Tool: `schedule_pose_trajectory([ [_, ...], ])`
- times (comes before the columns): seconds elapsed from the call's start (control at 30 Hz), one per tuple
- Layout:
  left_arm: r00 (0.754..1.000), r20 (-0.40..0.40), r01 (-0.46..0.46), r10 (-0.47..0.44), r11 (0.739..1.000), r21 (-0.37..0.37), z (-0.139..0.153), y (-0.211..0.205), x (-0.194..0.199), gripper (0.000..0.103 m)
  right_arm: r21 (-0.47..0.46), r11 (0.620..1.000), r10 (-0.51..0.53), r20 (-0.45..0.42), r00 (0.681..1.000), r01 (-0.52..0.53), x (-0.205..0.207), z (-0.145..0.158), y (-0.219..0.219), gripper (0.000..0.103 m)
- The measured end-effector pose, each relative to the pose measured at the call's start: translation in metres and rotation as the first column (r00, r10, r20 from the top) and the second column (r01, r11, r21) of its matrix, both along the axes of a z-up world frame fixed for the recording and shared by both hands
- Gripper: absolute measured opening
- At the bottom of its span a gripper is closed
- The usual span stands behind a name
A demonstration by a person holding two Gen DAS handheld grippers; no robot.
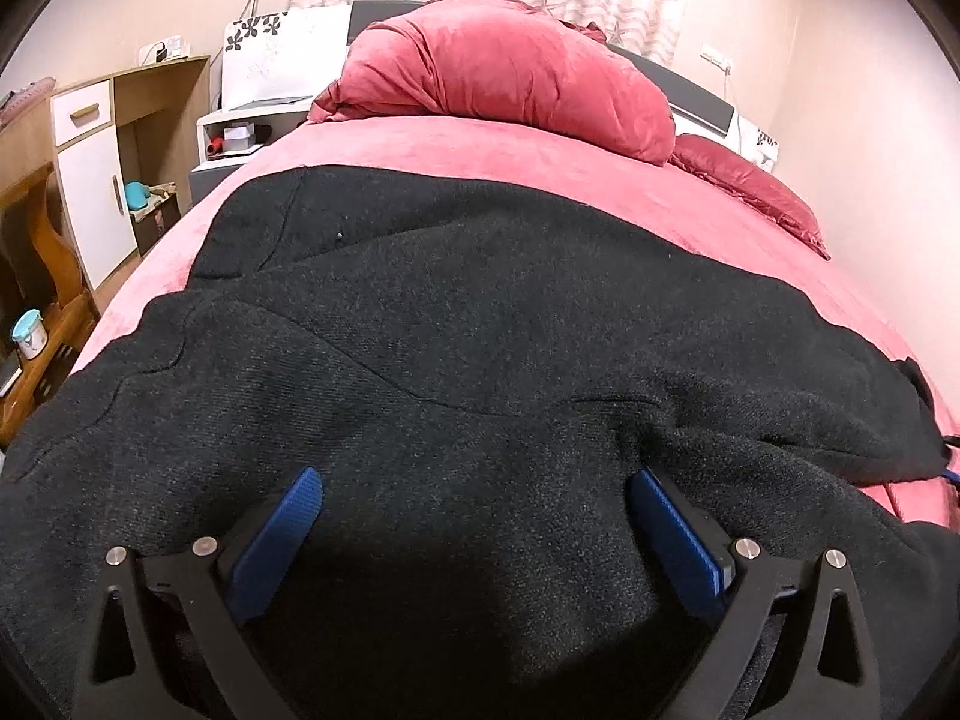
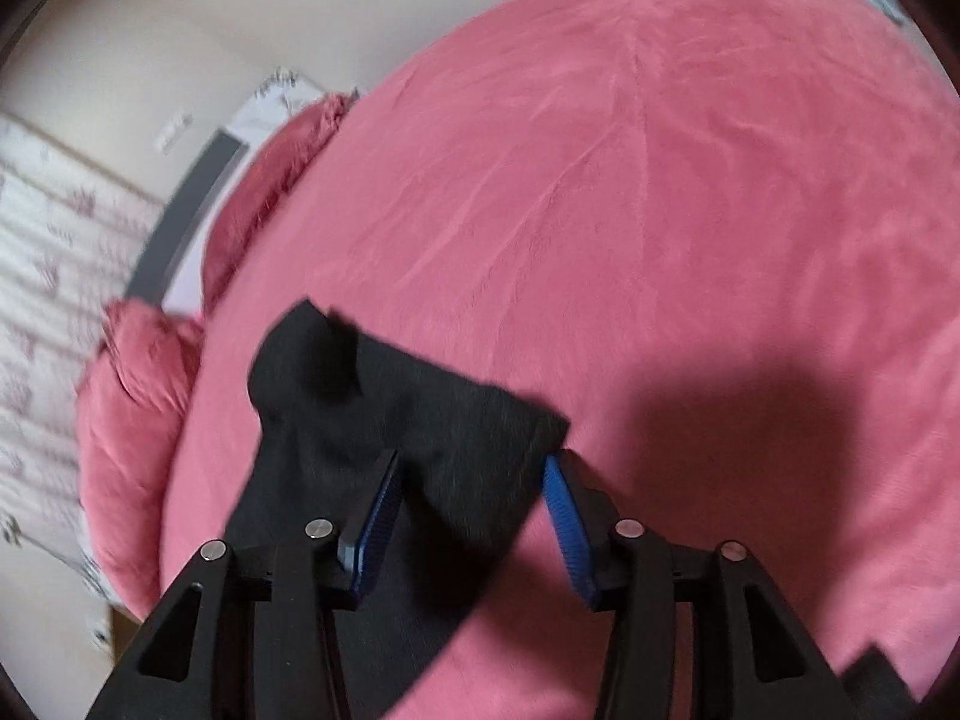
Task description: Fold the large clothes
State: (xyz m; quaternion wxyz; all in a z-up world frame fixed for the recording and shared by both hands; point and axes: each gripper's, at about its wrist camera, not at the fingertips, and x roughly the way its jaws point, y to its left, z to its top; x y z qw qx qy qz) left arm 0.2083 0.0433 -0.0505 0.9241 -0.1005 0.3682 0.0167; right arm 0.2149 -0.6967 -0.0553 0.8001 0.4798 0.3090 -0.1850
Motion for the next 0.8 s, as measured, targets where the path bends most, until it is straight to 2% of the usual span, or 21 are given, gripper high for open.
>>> schedule_pose_trajectory([
  [0.07,1.000,-0.002,0.002,-0.002,1.000,-0.005,-0.001,0.001,0.001,0.103,0.010,1.000,-0.017,0.042,0.999,0.017,0.005,-0.003,-0.003,0.050],
  [0.1,1.000,-0.002,0.004,-0.004,1.000,-0.008,-0.001,0.002,0.001,0.103,0.020,1.000,-0.016,0.062,0.998,0.015,0.004,-0.004,-0.004,0.036],
  [0.13,1.000,-0.002,0.004,-0.004,1.000,-0.008,-0.001,0.002,0.001,0.103,0.030,1.000,-0.005,0.080,0.997,0.003,0.006,-0.005,-0.004,0.013],
  [0.2,1.000,-0.003,0.004,-0.004,1.000,-0.008,-0.001,0.002,0.001,0.103,0.037,0.999,0.031,0.080,0.996,-0.034,0.008,-0.003,-0.003,0.014],
  [0.27,1.000,-0.004,0.004,-0.004,1.000,-0.008,-0.001,0.003,0.001,0.103,-0.007,0.999,0.038,0.115,0.993,-0.037,0.003,0.012,0.000,0.013],
  [0.4,1.000,-0.002,0.005,-0.005,1.000,-0.008,-0.001,0.003,0.001,0.103,-0.138,0.990,0.038,0.218,0.975,-0.008,-0.023,0.067,0.003,0.012],
  [0.5,1.000,-0.002,0.005,-0.005,1.000,-0.009,-0.001,0.003,0.001,0.103,-0.217,0.976,0.047,0.228,0.972,0.004,-0.047,0.091,0.004,0.012],
  [0.57,1.000,-0.002,0.006,-0.006,1.000,-0.010,-0.001,0.003,0.001,0.103,-0.217,0.976,0.044,0.154,0.987,-0.009,-0.053,0.082,0.001,0.012],
  [0.6,1.000,-0.003,0.006,-0.006,1.000,-0.010,-0.001,0.003,0.001,0.103,-0.198,0.980,0.028,0.085,0.996,-0.011,-0.054,0.070,-0.003,0.013],
  [0.7,1.000,-0.005,0.007,-0.007,1.000,-0.012,-0.001,0.003,0.003,0.103,-0.037,0.999,-0.026,-0.112,0.993,0.022,-0.062,0.015,-0.019,0.025],
  [0.73,1.000,-0.005,0.007,-0.007,1.000,-0.012,-0.001,0.003,0.003,0.103,-0.010,0.997,-0.082,-0.123,0.989,0.081,-0.075,0.002,-0.024,0.026],
  [0.8,1.000,-0.006,0.007,-0.007,1.000,-0.014,-0.001,0.004,0.004,0.103,0.035,0.988,-0.151,-0.021,0.988,0.152,-0.097,0.000,-0.026,0.034],
])
